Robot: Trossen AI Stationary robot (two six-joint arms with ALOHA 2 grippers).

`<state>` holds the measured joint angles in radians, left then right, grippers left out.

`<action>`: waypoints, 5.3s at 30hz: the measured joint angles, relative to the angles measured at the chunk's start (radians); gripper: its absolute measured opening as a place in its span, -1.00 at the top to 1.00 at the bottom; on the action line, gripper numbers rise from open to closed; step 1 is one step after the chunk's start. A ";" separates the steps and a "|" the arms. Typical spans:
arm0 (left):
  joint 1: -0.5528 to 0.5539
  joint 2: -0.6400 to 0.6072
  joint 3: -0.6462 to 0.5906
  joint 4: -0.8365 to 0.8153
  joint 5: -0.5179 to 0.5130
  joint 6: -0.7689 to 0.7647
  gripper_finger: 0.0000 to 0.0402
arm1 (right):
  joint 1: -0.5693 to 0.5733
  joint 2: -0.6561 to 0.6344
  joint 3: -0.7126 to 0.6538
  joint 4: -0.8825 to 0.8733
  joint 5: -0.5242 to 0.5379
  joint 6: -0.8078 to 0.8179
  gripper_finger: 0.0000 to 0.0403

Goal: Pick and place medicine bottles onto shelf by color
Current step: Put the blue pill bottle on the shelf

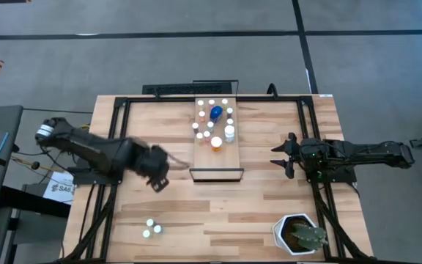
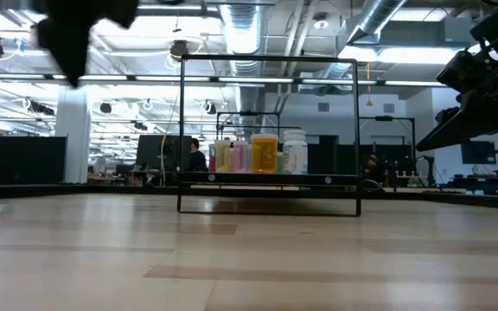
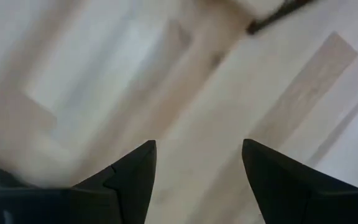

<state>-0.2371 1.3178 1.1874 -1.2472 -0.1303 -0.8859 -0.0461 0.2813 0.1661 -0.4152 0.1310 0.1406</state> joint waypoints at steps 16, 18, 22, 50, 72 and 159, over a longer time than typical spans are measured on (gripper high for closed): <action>-0.435 0.133 -0.141 0.258 0.118 -0.911 -0.12 | 0.000 0.000 0.000 0.000 0.000 0.000 -0.27; -0.467 0.152 -0.118 0.261 0.132 -0.975 -0.12 | 0.000 0.000 0.000 0.000 0.000 0.000 -0.27; -0.520 0.177 -0.095 0.266 0.149 -1.089 -0.12 | 0.000 0.000 0.000 0.000 0.000 0.000 -0.27; -0.544 0.296 -0.095 0.296 0.169 -1.170 -0.11 | 0.000 0.000 0.000 0.000 0.000 0.000 -0.27; -0.531 0.322 -0.095 0.317 0.195 -1.139 0.02 | 0.000 0.000 0.000 0.000 0.000 0.000 -0.27; 0.357 0.204 -0.037 0.108 0.153 0.164 0.46 | 0.000 0.000 0.000 0.000 0.000 0.000 -0.27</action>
<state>0.1198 1.5215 1.1499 -1.1393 0.0224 -0.7224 -0.0460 0.2813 0.1661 -0.4154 0.1310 0.1406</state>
